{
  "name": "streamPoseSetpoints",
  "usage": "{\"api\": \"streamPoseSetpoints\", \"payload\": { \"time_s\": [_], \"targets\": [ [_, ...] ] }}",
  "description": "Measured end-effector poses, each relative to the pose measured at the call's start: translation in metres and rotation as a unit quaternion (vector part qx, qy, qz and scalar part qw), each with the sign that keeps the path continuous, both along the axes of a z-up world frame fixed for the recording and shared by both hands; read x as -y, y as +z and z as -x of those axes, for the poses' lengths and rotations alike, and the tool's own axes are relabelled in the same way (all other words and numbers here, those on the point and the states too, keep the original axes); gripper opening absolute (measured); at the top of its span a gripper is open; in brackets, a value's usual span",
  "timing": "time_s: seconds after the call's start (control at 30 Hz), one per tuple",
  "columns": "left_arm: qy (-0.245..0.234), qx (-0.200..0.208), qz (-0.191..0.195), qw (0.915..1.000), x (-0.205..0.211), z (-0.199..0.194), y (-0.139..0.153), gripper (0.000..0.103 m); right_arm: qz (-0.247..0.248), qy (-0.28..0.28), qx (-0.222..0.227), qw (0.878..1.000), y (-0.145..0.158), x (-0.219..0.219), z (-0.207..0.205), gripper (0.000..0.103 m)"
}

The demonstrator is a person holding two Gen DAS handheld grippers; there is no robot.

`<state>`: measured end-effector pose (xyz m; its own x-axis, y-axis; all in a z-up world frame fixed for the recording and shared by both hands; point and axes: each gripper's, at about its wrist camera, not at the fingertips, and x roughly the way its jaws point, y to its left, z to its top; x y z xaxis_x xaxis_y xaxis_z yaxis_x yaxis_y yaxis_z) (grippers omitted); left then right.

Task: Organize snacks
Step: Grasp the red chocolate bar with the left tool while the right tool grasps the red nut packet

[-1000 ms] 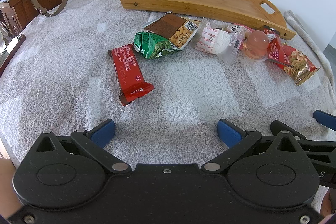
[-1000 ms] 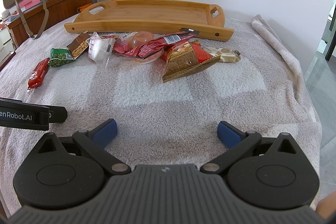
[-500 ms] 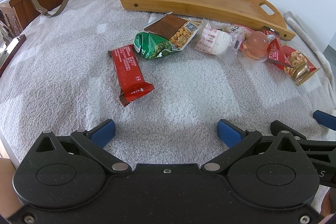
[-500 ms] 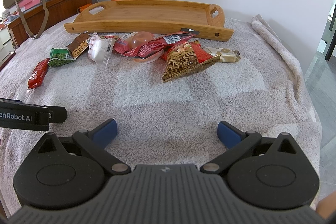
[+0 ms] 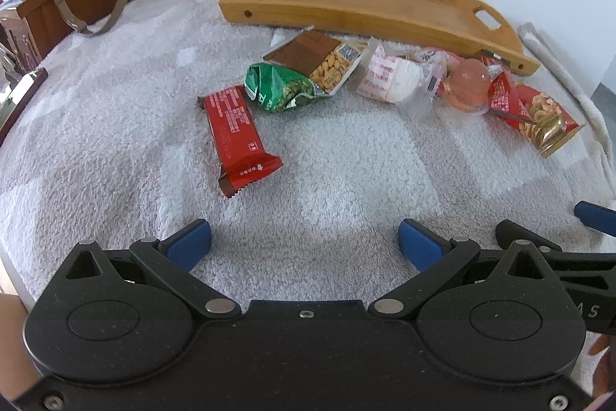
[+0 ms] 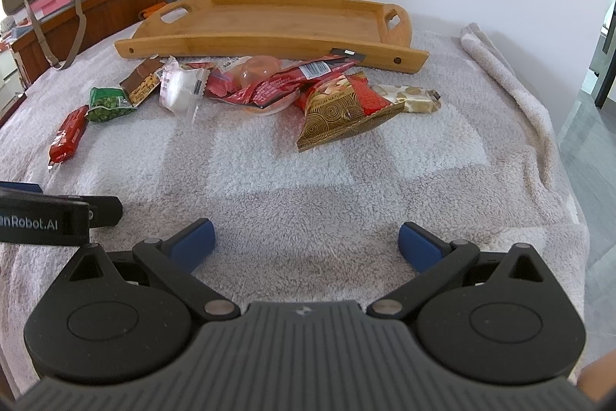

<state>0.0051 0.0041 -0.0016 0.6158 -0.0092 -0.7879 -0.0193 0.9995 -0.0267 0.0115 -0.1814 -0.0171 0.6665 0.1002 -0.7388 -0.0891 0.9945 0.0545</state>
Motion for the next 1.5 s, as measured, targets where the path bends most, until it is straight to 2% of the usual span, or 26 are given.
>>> {"api": "streamPoseSetpoints", "payload": {
  "time_s": [0.1,0.27,0.33,0.4,0.47,0.53,0.6,0.73,0.87,0.9,0.93,0.97,1.0,1.03,1.07,1.13,1.2,1.5],
  "targets": [
    [-0.006,0.022,-0.001,0.9997,-0.001,0.007,-0.002,0.103,0.003,-0.004,0.006,1.0,0.001,0.001,0.0,0.103],
    [-0.004,0.011,-0.002,0.9999,-0.002,0.001,0.008,0.101,0.007,-0.005,0.041,0.999,0.01,0.006,0.002,0.103],
    [0.001,0.043,-0.014,0.999,-0.003,0.004,0.015,0.095,0.018,-0.004,0.07,0.997,0.018,0.009,0.001,0.103],
    [0.02,0.086,-0.026,0.9958,-0.007,0.008,0.025,0.094,0.033,-0.002,0.095,0.995,0.026,0.012,-0.002,0.103],
    [0.035,0.117,-0.023,0.9923,-0.014,0.007,0.032,0.093,0.052,-0.003,0.108,0.993,0.033,0.013,-0.008,0.103],
    [0.047,0.129,-0.015,0.9904,-0.022,0.002,0.036,0.091,0.065,-0.002,0.116,0.991,0.037,0.015,-0.018,0.103],
    [0.055,0.125,-0.006,0.9906,-0.03,-0.006,0.035,0.085,0.071,0.004,0.113,0.991,0.039,0.016,-0.027,0.101],
    [0.075,0.099,0.016,0.9921,-0.043,-0.024,0.024,0.062,0.082,0.018,0.103,0.991,0.032,0.012,-0.041,0.095],
    [0.08,0.084,0.041,0.9924,-0.05,-0.029,0.015,0.055,0.085,0.024,0.098,0.991,0.025,0.007,-0.051,0.091],
    [0.076,0.08,0.044,0.9929,-0.049,-0.029,0.013,0.051,0.086,0.023,0.096,0.991,0.023,0.007,-0.054,0.089],
    [0.072,0.076,0.051,0.9932,-0.049,-0.03,0.01,0.045,0.086,0.023,0.091,0.992,0.02,0.006,-0.057,0.083],
    [0.068,0.071,0.061,0.9933,-0.049,-0.031,0.007,0.044,0.083,0.023,0.085,0.993,0.017,0.006,-0.059,0.079],
    [0.069,0.074,0.059,0.9931,-0.047,-0.029,0.007,0.041,0.078,0.02,0.076,0.994,0.015,0.007,-0.062,0.07],
    [0.066,0.075,0.053,0.9935,-0.045,-0.028,0.007,0.027,0.069,0.017,0.07,0.995,0.013,0.009,-0.062,0.059],
    [0.062,0.074,0.051,0.994,-0.044,-0.027,0.008,0.025,0.061,0.012,0.067,0.996,0.013,0.009,-0.061,0.057],
    [0.064,0.076,0.066,0.9929,-0.046,-0.022,0.011,0.023,0.051,0.006,0.068,0.996,0.016,0.01,-0.056,0.051],
    [0.06,0.076,0.081,0.992,-0.047,-0.017,0.013,0.023,0.048,0.0,0.072,0.996,0.022,0.01,-0.05,0.05],
    [0.05,0.095,0.078,0.9911,-0.041,0.002,0.033,0.023,0.024,-0.002,0.084,0.996,0.046,0.016,-0.025,0.046]
  ]
}}
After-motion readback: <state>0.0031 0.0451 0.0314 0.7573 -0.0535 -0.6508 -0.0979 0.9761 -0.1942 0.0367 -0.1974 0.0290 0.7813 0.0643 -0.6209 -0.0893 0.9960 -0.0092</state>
